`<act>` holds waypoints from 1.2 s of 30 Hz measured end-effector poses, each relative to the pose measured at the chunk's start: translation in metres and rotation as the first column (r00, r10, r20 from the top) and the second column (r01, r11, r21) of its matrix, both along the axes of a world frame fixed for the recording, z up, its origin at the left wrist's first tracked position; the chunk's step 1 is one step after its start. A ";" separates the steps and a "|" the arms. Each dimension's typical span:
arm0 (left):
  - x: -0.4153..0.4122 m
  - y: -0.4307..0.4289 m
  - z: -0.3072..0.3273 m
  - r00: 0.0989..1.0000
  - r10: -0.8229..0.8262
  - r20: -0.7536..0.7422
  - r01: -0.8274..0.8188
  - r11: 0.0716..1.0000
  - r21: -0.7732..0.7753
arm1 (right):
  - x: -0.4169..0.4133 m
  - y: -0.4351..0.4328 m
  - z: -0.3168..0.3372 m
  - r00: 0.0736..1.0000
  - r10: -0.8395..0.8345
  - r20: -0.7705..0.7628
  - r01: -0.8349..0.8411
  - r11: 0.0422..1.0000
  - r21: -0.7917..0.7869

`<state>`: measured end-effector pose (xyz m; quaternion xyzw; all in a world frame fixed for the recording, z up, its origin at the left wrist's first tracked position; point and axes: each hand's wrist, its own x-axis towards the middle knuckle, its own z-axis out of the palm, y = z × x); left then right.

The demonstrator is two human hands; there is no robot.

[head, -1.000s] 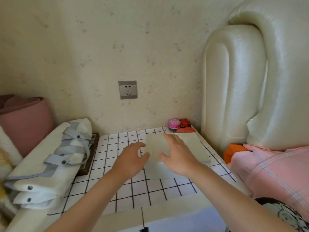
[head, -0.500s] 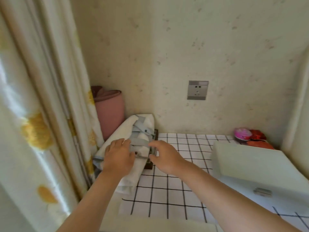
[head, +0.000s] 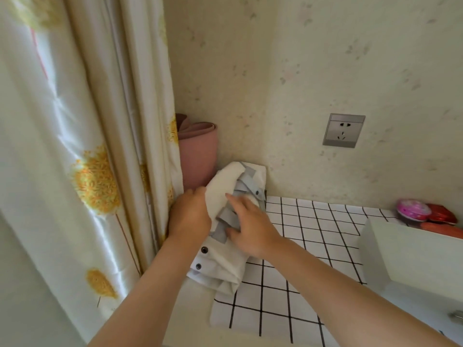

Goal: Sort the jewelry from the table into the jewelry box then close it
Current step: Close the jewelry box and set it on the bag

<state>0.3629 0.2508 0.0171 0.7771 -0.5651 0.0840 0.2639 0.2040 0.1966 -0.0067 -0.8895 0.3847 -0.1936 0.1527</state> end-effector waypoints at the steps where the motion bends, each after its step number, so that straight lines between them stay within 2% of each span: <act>1: -0.003 0.001 0.006 0.999 -0.036 0.006 0.037 0.999 -0.039 | -0.004 0.000 0.005 0.999 -0.018 0.044 0.017 1.000 0.007; 3: -0.016 0.007 0.018 0.990 -0.136 -0.027 0.132 0.984 -0.116 | -0.014 -0.002 0.017 0.995 -0.041 0.089 0.044 0.998 -0.034; 5: -0.034 0.014 0.027 0.959 -0.268 -0.096 0.247 0.951 -0.183 | -0.029 -0.005 0.031 0.998 -0.003 0.061 0.011 0.990 -0.141; 9: -0.072 0.022 0.025 0.799 -0.547 -0.249 0.481 0.831 -0.278 | -0.060 -0.012 0.041 0.995 0.049 -0.089 -0.073 0.951 -0.300; 11: -0.084 0.025 0.024 0.722 -0.585 -0.368 0.505 0.810 -0.297 | -0.079 -0.010 0.041 0.992 0.013 -0.127 -0.059 0.930 -0.364; 13: -0.092 0.025 0.022 0.678 -0.577 -0.456 0.523 0.814 -0.252 | -0.098 -0.007 0.039 0.985 -0.025 -0.169 -0.045 0.917 -0.397; 16: -0.099 0.022 0.009 0.711 -0.529 -0.463 0.565 0.822 -0.071 | -0.129 -0.003 0.034 0.958 -0.043 -0.285 -0.053 0.945 -0.322; 19: -0.103 0.018 -0.009 0.804 -0.495 -0.330 0.558 0.820 0.130 | -0.156 0.001 0.031 0.891 -0.023 -0.453 -0.061 0.984 -0.170; 21: -0.108 0.017 -0.017 0.819 -0.483 -0.309 0.555 0.805 0.212 | -0.170 0.004 0.027 0.847 -0.018 -0.532 -0.037 0.995 -0.094; 24: -0.114 0.015 -0.027 0.818 -0.465 -0.339 0.560 0.778 0.285 | -0.176 0.007 0.019 0.862 -0.022 -0.507 0.054 0.997 0.048; 26: -0.117 0.012 -0.031 0.811 -0.471 -0.349 0.572 0.765 0.297 | -0.168 0.009 0.013 0.897 -0.053 -0.439 0.087 0.995 0.058; 30: -0.113 0.003 -0.035 0.848 -0.485 -0.214 0.530 0.784 0.323 | -0.135 0.012 0.006 0.942 -0.196 -0.272 0.222 0.973 0.068; 36: -0.114 -0.011 -0.046 0.854 -0.502 -0.138 0.518 0.790 0.329 | -0.097 -0.004 0.001 0.876 -0.361 -0.319 0.414 0.903 0.114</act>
